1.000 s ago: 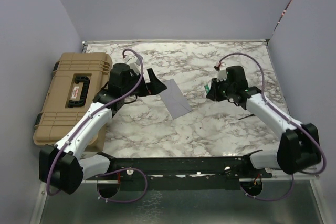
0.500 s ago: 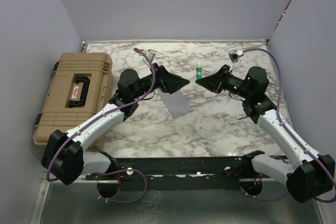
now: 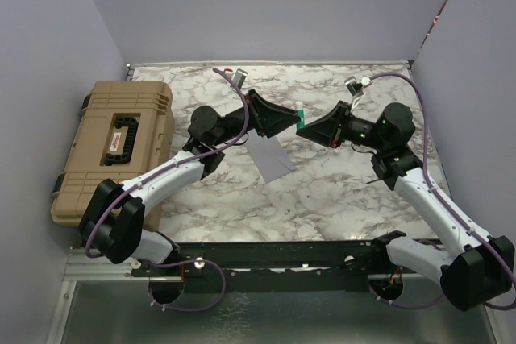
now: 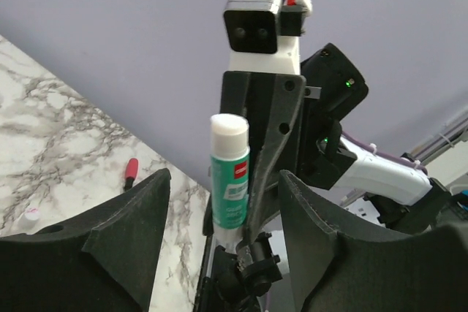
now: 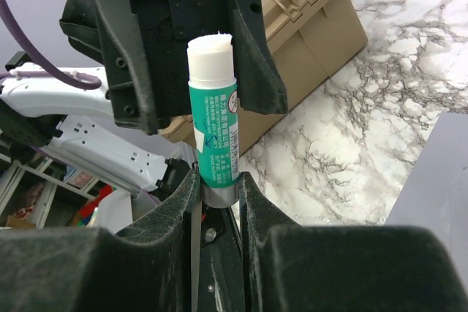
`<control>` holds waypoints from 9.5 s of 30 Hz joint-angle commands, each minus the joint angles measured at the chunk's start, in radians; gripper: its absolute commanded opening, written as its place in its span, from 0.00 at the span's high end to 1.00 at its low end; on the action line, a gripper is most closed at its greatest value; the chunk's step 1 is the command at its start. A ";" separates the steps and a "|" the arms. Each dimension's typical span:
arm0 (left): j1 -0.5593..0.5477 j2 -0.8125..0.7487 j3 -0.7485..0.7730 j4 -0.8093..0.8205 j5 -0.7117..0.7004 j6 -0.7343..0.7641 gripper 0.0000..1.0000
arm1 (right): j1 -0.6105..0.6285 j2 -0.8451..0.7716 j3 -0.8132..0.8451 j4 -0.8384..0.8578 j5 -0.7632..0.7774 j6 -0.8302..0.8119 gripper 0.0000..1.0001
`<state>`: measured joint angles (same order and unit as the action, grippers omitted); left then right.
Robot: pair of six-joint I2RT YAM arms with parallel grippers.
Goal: Place the letter into the envelope and seal it
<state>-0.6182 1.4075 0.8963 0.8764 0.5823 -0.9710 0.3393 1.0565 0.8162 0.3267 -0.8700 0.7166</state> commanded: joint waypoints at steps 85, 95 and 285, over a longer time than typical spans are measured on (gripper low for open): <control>-0.055 -0.136 0.013 -0.124 -0.399 0.054 1.00 | 0.261 0.174 0.231 -0.312 0.786 -0.681 1.00; -0.060 -0.115 0.084 -0.163 -0.494 0.154 1.00 | 0.513 0.379 0.329 -0.157 1.490 -0.972 1.00; 0.131 -0.209 0.049 -0.034 0.408 0.218 1.00 | 0.547 -0.009 0.088 -0.012 0.690 -0.404 0.52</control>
<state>-0.4820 1.2087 0.9329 0.8177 0.9997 -0.7574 0.8898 1.0695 0.9012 0.3447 -0.1963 0.3355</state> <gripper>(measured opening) 0.184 0.429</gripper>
